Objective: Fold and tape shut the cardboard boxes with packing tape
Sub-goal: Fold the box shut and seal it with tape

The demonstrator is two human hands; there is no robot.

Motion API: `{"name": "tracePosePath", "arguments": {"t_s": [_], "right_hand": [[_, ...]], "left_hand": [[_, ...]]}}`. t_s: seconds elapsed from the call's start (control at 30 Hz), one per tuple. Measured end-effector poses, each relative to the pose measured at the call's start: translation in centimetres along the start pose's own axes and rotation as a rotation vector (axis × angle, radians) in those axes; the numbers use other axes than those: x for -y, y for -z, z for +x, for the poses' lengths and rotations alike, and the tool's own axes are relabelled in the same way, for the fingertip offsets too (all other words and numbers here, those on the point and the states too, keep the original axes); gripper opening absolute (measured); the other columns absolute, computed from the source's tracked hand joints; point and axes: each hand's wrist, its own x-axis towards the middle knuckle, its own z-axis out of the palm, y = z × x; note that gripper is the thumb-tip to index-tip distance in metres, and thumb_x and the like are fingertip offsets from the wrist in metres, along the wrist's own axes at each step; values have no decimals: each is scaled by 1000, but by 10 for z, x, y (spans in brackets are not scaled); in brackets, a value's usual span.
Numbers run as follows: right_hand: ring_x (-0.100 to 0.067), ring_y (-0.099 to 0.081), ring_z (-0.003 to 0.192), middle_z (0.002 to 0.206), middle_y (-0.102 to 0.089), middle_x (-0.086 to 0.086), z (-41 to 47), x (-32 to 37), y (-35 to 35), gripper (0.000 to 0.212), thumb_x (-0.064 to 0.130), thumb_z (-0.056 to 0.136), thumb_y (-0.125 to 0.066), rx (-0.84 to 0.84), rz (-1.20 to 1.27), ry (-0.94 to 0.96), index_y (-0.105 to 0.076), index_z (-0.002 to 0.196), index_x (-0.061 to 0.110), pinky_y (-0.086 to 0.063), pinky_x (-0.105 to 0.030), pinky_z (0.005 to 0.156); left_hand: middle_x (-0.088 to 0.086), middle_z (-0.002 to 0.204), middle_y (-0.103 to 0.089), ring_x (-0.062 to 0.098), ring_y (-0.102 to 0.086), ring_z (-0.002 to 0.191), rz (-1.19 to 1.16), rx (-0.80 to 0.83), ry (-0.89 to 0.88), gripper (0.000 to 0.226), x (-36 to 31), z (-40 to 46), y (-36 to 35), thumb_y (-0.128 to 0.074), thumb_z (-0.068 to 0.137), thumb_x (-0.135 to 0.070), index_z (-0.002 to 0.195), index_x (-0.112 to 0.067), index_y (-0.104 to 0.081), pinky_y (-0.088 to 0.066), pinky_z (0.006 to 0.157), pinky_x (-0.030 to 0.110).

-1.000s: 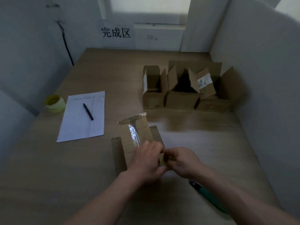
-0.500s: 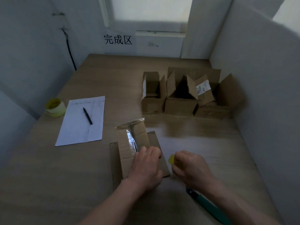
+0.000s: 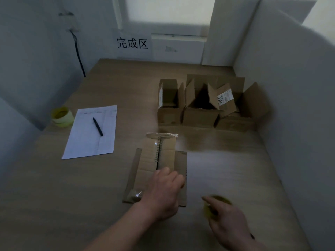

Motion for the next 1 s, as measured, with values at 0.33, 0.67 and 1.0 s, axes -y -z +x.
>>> {"name": "tracePosePath", "arguments": {"t_s": [0.33, 0.67, 1.0], "right_hand": [[-13, -72, 80, 92, -76, 8, -23, -9, -33, 33, 29, 81, -77, 0, -124, -1, -73, 113, 37, -55, -27, 64], [-15, -54, 107, 113, -57, 3, 0, 72, -29, 41, 34, 87, -67, -452, 130, -46, -65, 124, 17, -44, -32, 93], [5, -30, 138, 150, -31, 23, 49, 158, -65, 50, 22, 106, -38, -320, 983, -259, -21, 147, 45, -26, -3, 104]], "left_hand": [[9, 143, -43, 21, -39, 134, -489, -602, 445, 58, 46, -56, -1, -58, 88, -39, 137, -11, -46, -34, 109, 36], [-10, 127, -59, 6, -57, 112, -1158, -267, 632, 46, 54, -60, -19, -53, 97, -33, 142, -31, -40, -47, 95, 29], [-5, 145, -48, -4, -47, 122, -1418, -326, 824, 51, 41, -49, -32, -28, 102, -40, 147, -19, -40, -33, 80, -6]]}}
